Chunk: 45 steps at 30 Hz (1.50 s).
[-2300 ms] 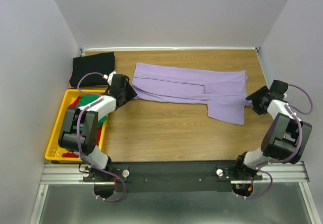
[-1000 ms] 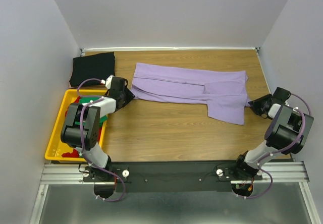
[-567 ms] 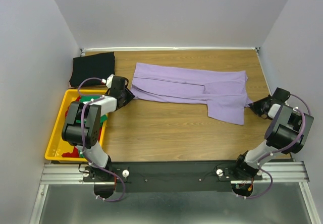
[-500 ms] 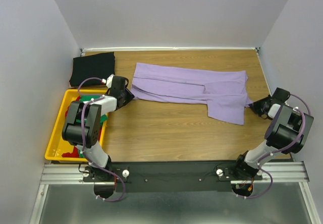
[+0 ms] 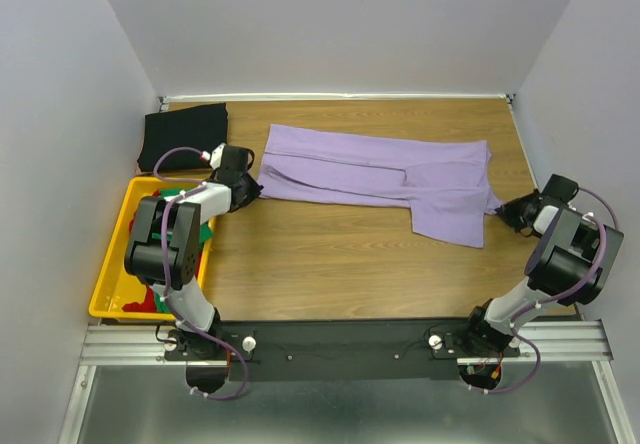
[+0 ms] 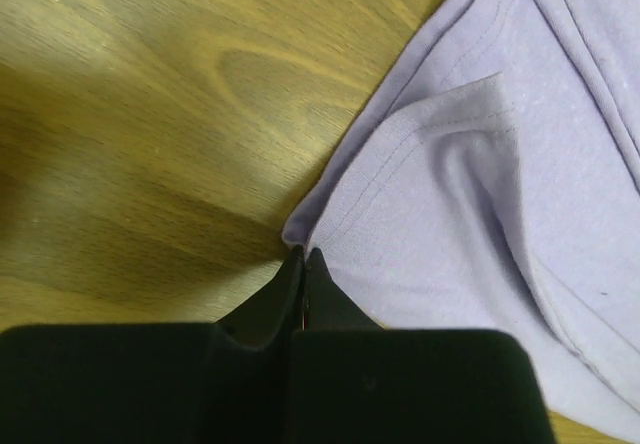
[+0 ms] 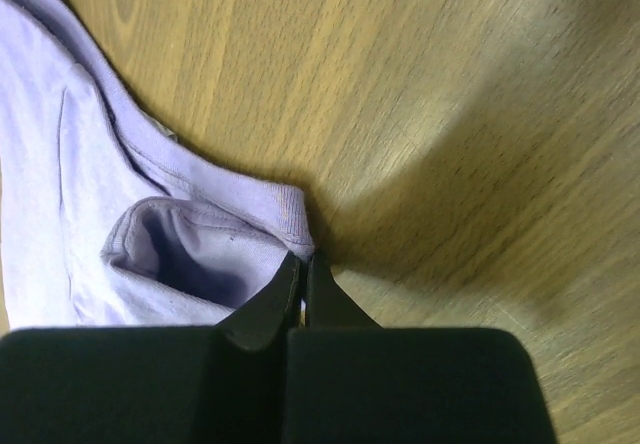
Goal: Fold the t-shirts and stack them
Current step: Fold the tshirt
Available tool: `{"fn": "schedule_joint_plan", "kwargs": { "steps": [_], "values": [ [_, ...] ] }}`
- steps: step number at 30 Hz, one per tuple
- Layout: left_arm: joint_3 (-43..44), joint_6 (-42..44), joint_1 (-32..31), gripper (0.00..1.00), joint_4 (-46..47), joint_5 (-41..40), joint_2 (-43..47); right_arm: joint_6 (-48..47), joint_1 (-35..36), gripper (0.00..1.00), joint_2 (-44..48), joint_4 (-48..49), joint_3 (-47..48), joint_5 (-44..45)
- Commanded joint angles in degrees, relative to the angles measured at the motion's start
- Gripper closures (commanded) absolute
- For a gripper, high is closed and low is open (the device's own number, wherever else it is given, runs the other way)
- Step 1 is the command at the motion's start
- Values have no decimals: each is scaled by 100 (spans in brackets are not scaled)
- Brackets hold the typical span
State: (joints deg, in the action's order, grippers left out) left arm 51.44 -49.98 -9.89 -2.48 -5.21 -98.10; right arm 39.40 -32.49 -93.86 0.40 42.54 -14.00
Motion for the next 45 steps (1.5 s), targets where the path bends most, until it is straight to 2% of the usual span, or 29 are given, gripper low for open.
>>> {"fn": "schedule_joint_plan", "kwargs": {
  "steps": [1, 11, 20, 23, 24, 26, 27, 28, 29, 30, 31, 35, 41, 45],
  "values": [
    [85, 287, 145, 100, -543, -551, 142, -196, -91, 99, -97, -322, 149, 363],
    [-547, 243, 145, 100, -490, -481, 415, -354, -91, 99, 8, -620, 158, 758],
    [-819, 260, 154, 100, -605, -824, 951, -468, -91, 98, 228, -867, 123, 882],
    [-890, 295, 154, 89, -490, -762, 925, -556, -91, 91, 184, -884, 87, 767],
    [-899, 313, 154, 81, -429, -701, 951, -591, -91, 83, 210, -893, 87, 724],
    [-916, 374, 154, 75, -420, -657, 1021, -696, -82, 72, 333, -937, 87, 671],
    [-925, 392, 137, 70, -402, -656, 1135, -723, -73, 60, 403, -954, 87, 670],
    [-925, 418, 128, 66, -411, -674, 1205, -766, -65, 57, 491, -998, 87, 679],
    [-934, 427, 119, 57, -429, -674, 1345, -776, -21, 50, 683, -1042, 96, 723],
    [-934, 427, 110, 57, -429, -665, 1434, -784, -21, 50, 764, -1086, 114, 723],
    [-951, 419, 93, 48, -394, -657, 1504, -811, 84, 47, 877, -1243, 131, 828],
    [-969, 480, -57, 33, -402, -639, 1926, -960, 445, 45, 1396, -1718, 298, 1065],
    [-829, 708, -496, 30, -648, -814, 2900, -1197, 1455, 41, 1977, -2755, 465, 1628],
    [-627, 1445, -707, 29, -552, -753, 3394, -1136, 2158, 41, 2039, -3265, 308, 1962]
  ]
}}
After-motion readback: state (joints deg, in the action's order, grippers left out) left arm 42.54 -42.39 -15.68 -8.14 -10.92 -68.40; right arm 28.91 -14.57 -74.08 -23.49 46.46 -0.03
